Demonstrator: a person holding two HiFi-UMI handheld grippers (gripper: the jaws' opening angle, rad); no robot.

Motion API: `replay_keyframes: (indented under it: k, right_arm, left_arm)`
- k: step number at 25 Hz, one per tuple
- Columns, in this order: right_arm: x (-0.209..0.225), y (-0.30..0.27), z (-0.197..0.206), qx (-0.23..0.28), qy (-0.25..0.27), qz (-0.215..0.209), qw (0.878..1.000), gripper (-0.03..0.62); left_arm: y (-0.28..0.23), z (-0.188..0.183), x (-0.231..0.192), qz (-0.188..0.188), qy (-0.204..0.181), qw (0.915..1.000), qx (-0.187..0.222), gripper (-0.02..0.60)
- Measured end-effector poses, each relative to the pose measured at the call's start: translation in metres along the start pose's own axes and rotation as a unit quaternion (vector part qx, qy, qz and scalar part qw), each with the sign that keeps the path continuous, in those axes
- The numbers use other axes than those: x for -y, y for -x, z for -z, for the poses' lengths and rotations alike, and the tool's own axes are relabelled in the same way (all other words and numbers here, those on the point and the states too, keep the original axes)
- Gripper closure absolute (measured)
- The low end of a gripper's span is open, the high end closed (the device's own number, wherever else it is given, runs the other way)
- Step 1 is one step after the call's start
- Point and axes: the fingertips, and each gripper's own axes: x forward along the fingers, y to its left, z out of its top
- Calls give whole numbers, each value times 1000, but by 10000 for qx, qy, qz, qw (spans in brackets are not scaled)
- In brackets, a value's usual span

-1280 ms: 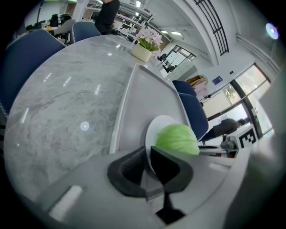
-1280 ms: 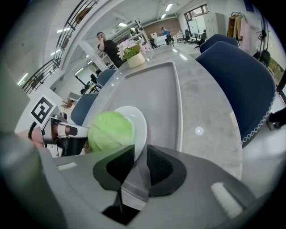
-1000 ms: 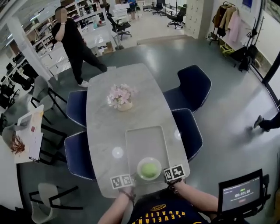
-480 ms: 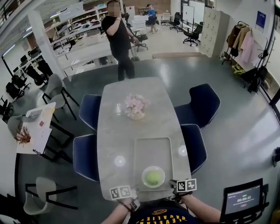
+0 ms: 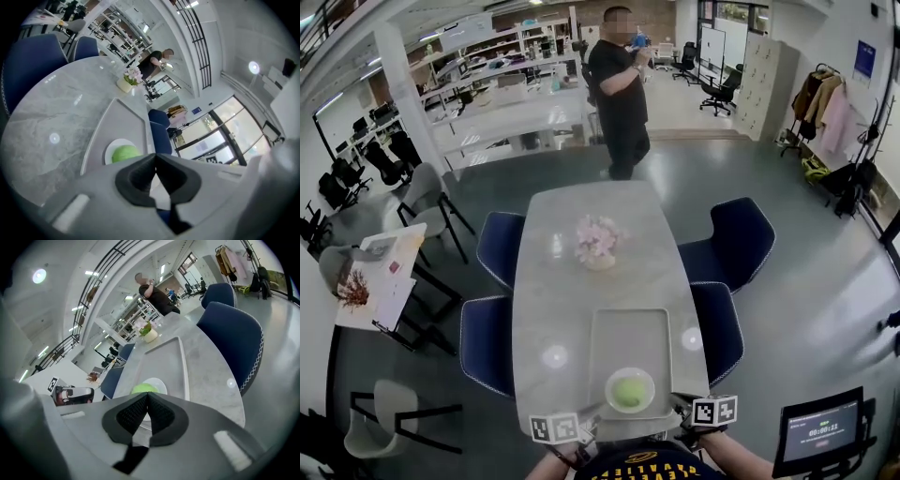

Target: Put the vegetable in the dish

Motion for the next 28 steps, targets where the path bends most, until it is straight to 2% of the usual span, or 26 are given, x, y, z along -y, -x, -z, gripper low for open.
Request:
replay_keyframes:
  k: [5,7,9,11,14,18,21,26,28]
  right_arm:
    - [-34,19,-38,492,91,-417,9979,588]
    - [-54,26,-54,724,353,-616,9948,588]
    - [-79,35,-72,1027,821,-774,9883,588]
    - [-104,44,-90,1355,1370,-858,9775,588]
    - [-133,58,-109,1826,2129,-938,9553,588]
    - [-169,78,-121,2409,3178,-1083,9106,588]
    - [-188,87,-121,2640,3757,-1122,8813,588]
    - [-211,101,-133,3070,3923,-1382,8560,588]
    - [-216,106,-138,3104,4016,-1393,8503,588]
  left_arm:
    - [-3,-20,38,423,-131,9987,249,580]
    - [-4,-30,52,566,-304,9973,344,580]
    - [0,-42,67,635,-710,9942,492,580]
    - [3,-56,82,596,-1319,9873,655,580]
    - [6,-71,105,530,-2205,9695,926,580]
    - [16,-88,128,420,-3245,9341,1427,580]
    - [21,-92,141,491,-3596,9160,1708,580]
    - [29,-97,168,721,-3964,8908,2102,580]
    - [33,-99,178,756,-4175,8785,2196,580]
